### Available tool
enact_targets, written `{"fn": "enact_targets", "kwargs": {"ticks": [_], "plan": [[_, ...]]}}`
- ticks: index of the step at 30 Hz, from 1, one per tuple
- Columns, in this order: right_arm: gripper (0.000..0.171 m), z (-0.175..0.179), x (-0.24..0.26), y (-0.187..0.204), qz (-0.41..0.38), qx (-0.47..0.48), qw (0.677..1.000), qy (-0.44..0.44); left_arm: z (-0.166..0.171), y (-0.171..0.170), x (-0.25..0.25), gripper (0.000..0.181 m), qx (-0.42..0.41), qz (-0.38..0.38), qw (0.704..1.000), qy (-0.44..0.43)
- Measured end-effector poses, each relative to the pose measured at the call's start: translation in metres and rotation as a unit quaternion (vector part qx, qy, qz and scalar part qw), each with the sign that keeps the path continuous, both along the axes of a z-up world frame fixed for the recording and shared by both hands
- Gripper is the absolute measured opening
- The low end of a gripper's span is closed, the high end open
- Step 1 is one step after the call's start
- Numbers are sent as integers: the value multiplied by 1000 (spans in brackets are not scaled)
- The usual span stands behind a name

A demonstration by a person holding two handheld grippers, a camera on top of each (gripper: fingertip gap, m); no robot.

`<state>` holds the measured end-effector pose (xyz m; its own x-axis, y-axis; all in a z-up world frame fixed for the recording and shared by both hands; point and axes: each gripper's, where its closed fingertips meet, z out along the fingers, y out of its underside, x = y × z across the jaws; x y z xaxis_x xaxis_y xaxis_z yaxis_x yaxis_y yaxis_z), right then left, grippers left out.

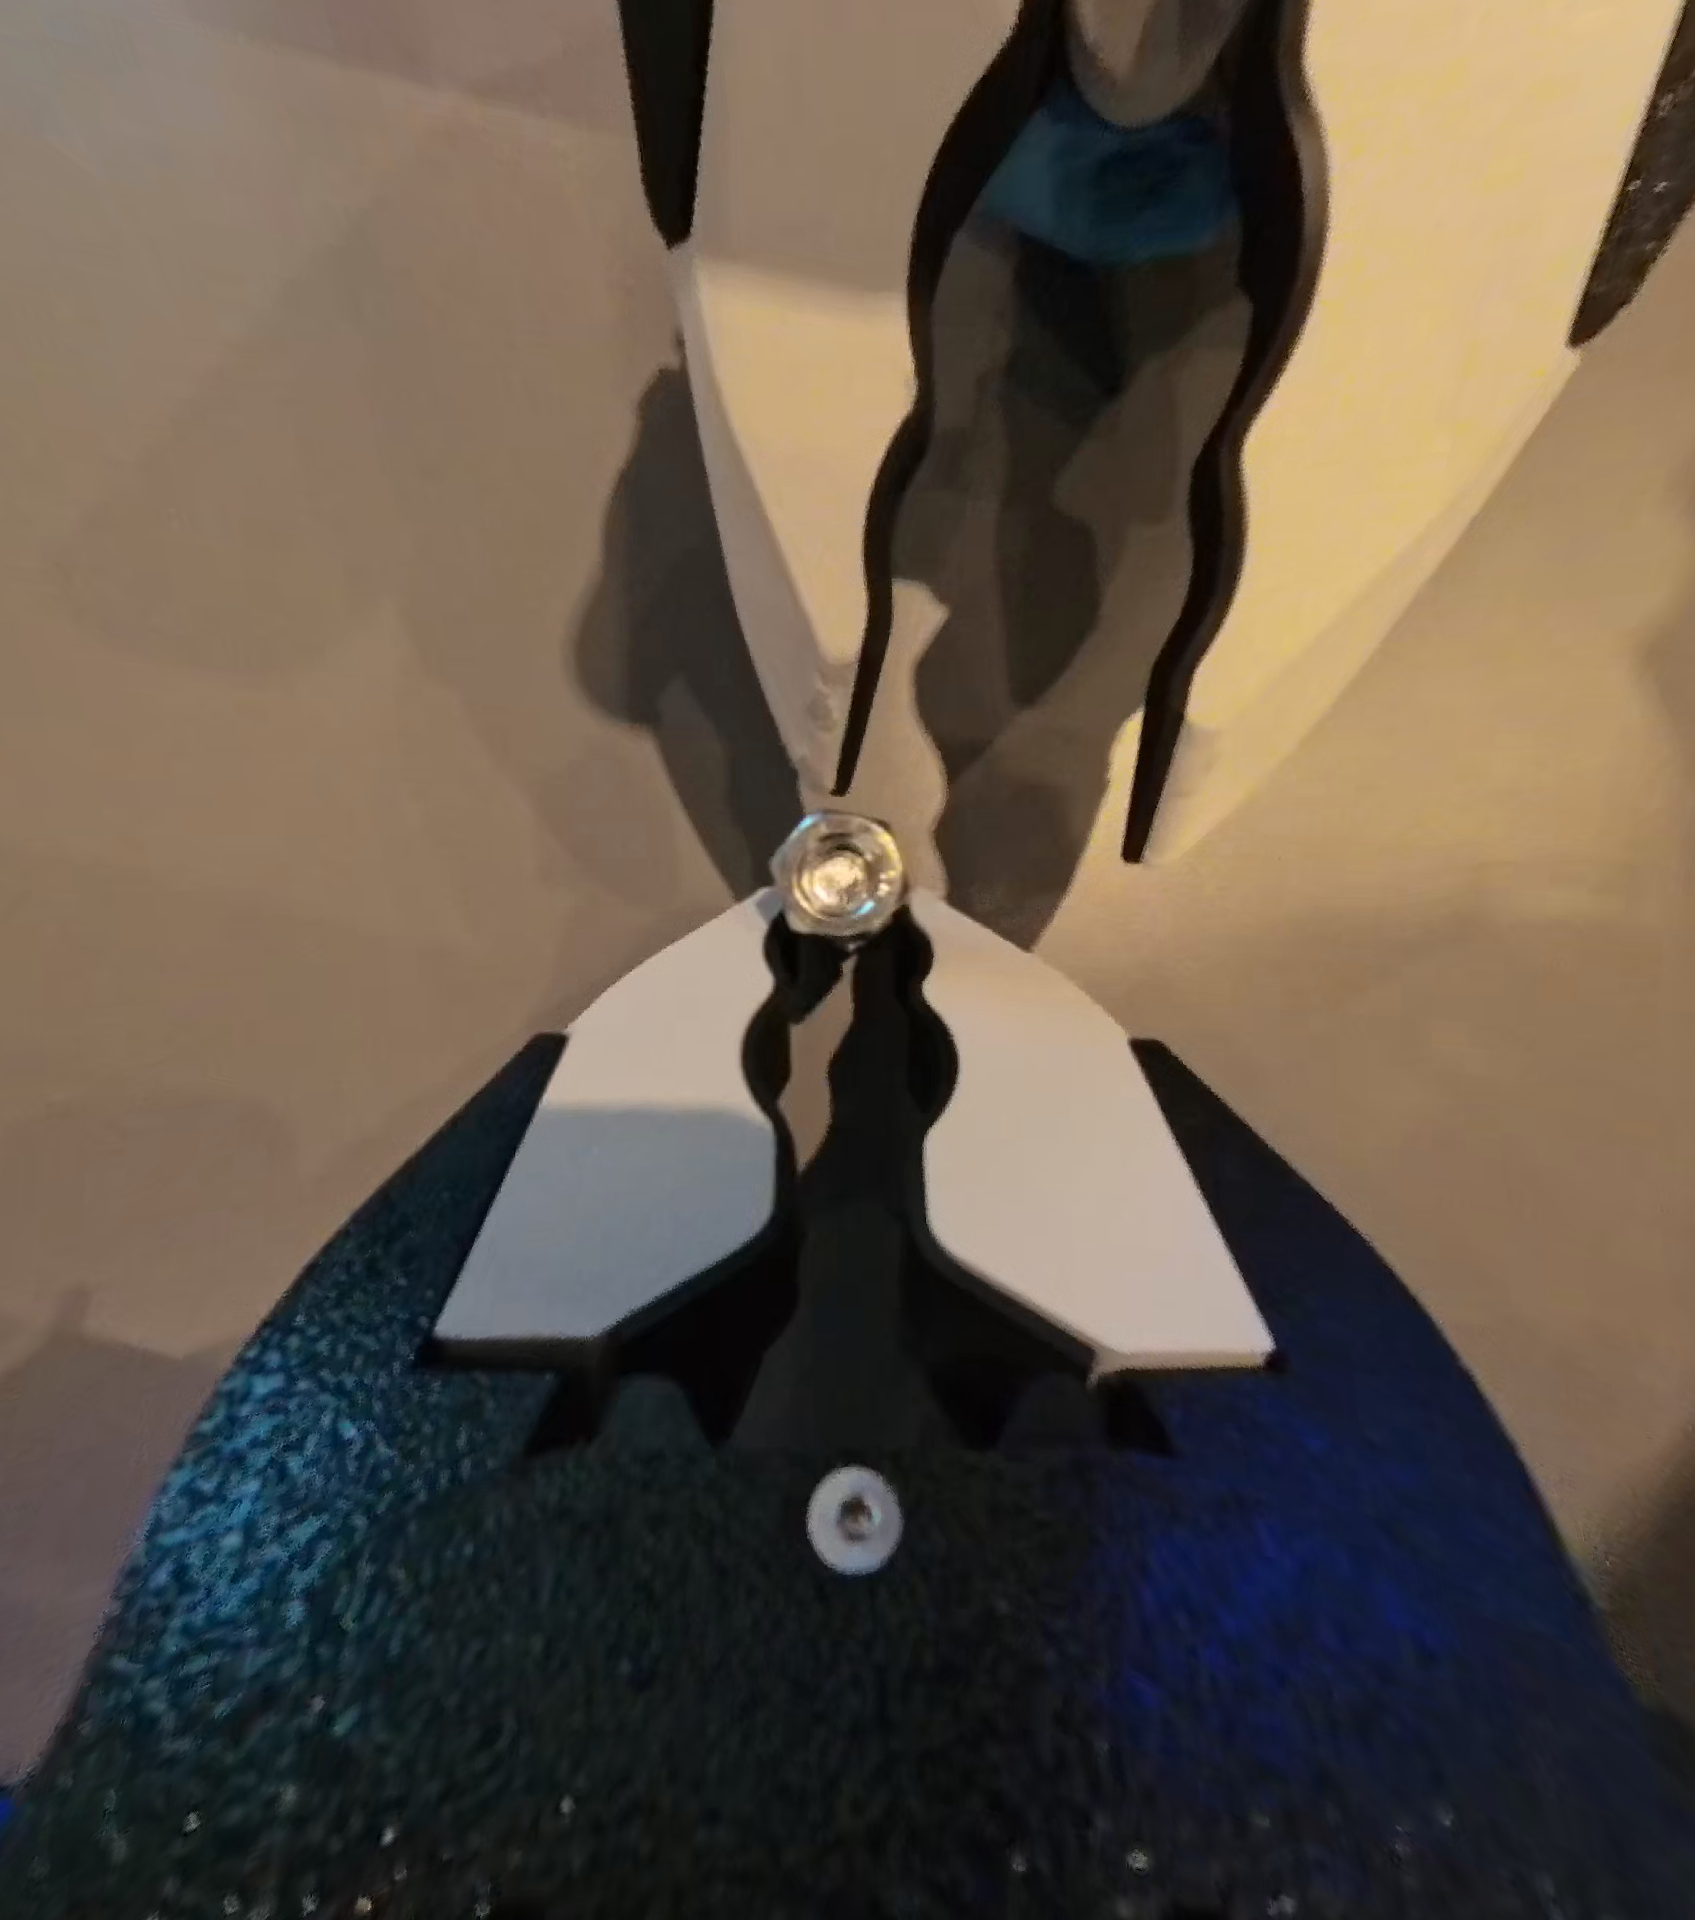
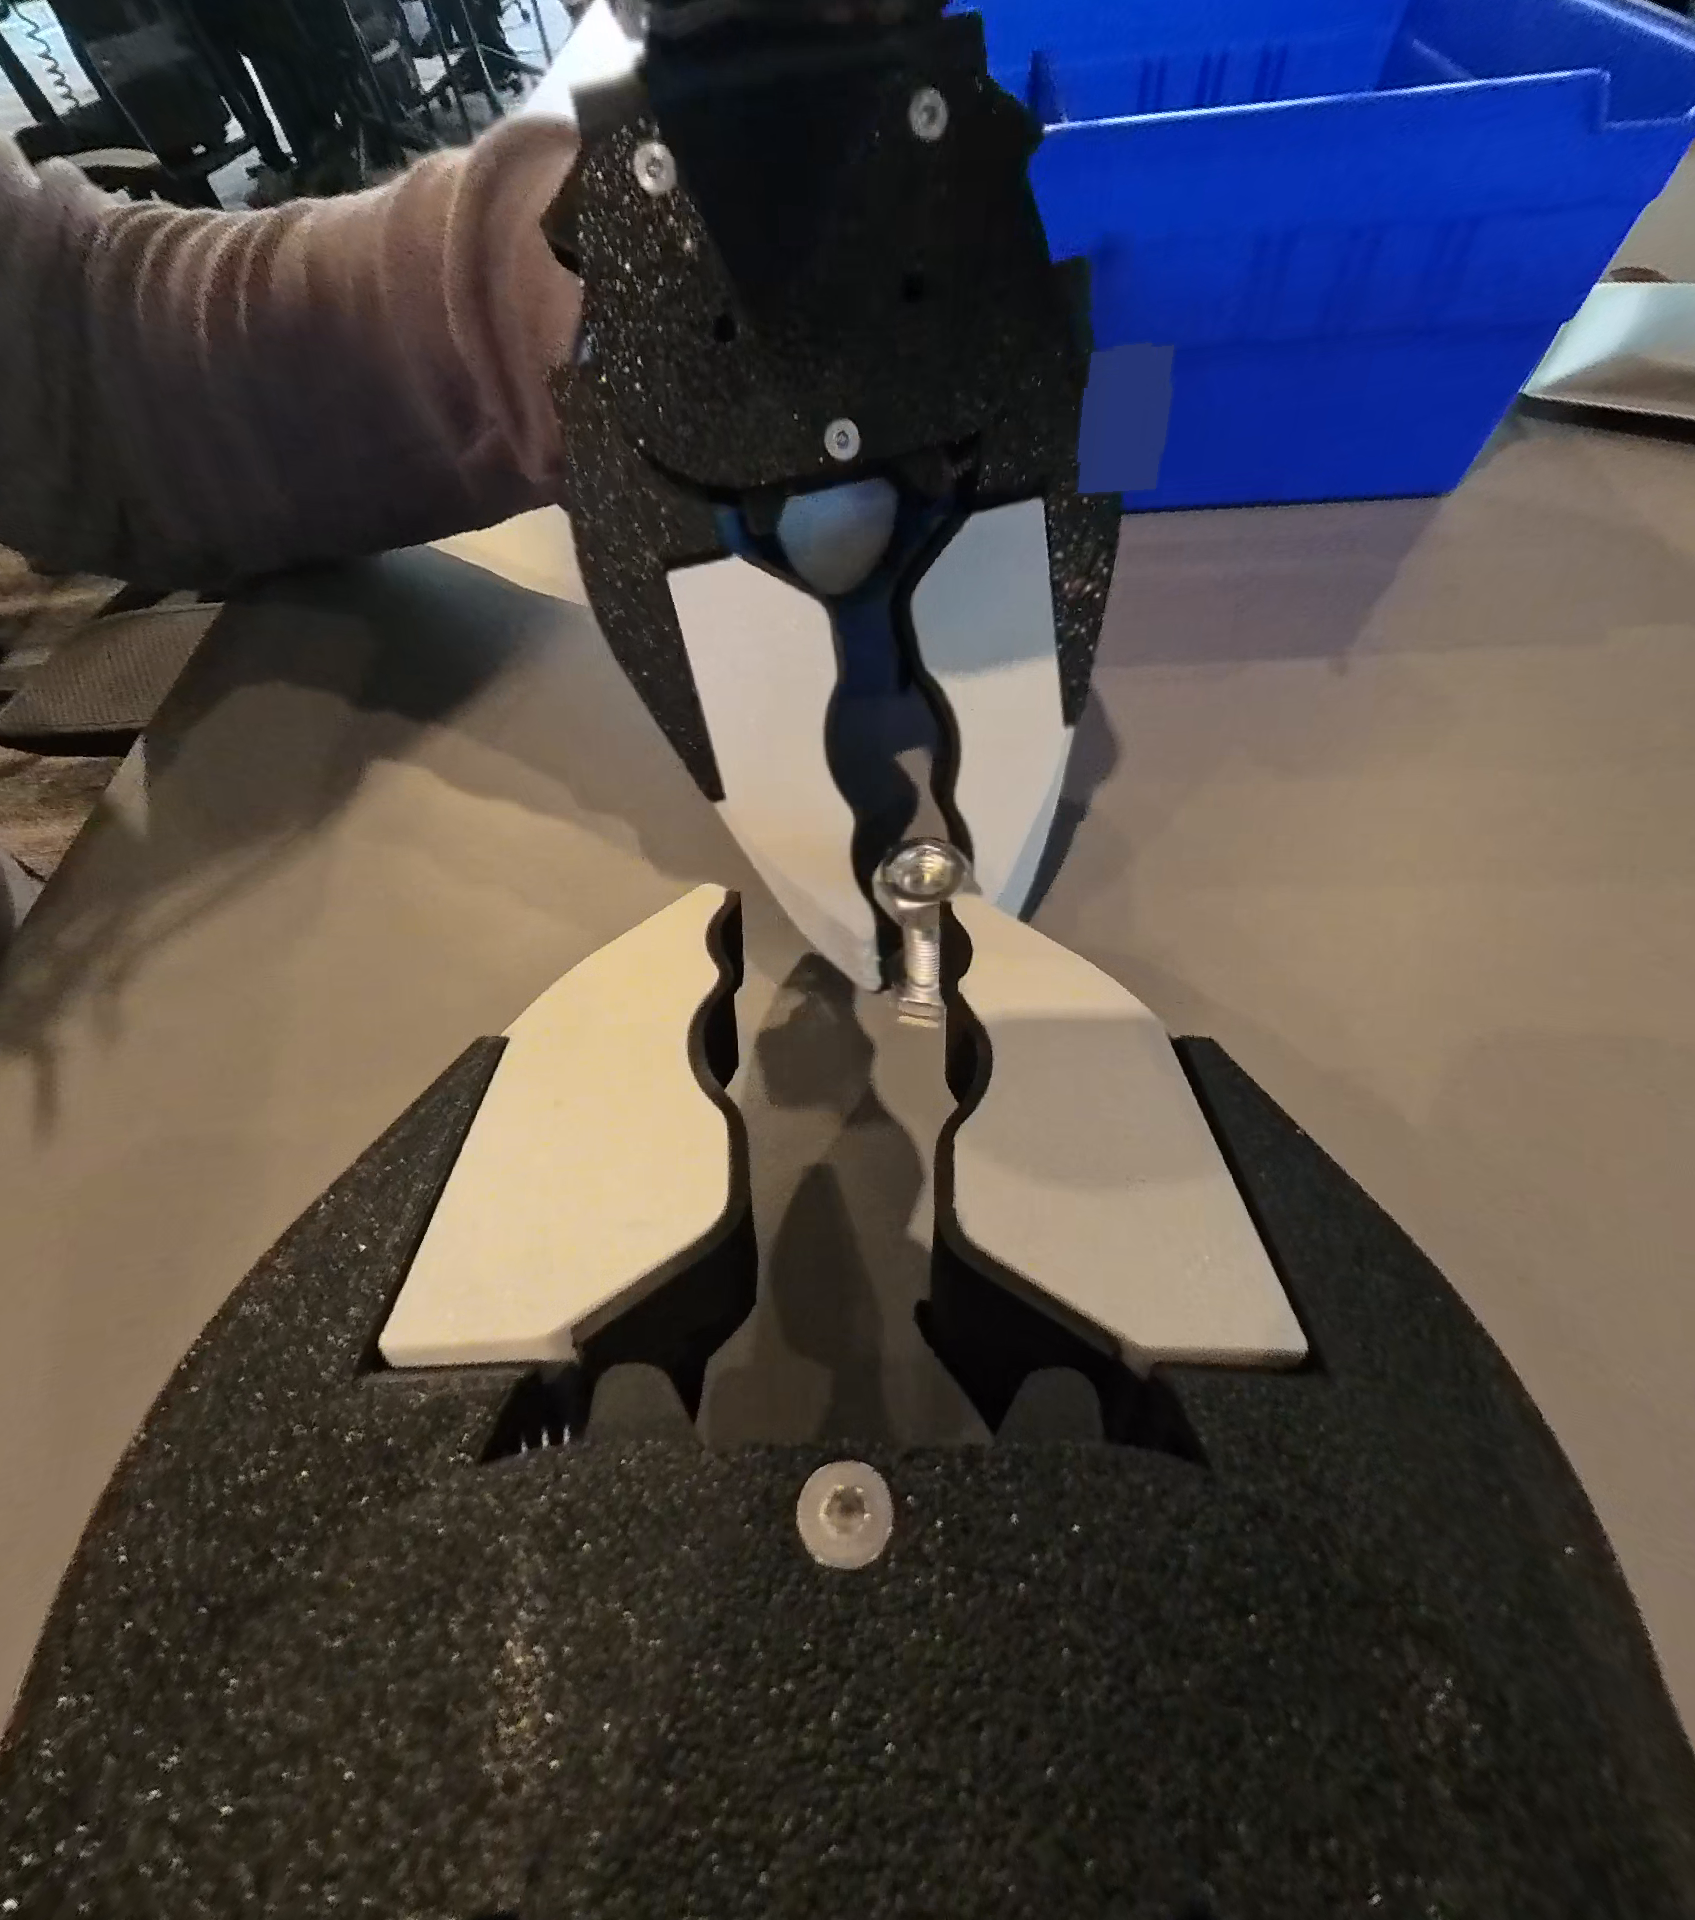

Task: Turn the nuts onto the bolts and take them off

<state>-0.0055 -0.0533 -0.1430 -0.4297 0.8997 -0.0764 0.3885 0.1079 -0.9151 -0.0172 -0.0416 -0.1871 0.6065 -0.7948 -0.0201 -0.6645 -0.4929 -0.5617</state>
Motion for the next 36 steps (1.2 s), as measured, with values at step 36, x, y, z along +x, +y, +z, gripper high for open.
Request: {"fn": "enact_targets", "kwargs": {"ticks": [36], "plan": [[24, -1, 1, 2, -10, -25, 1000, -15, 1, 5, 1, 17, 19, 20, 999, -47]]}}
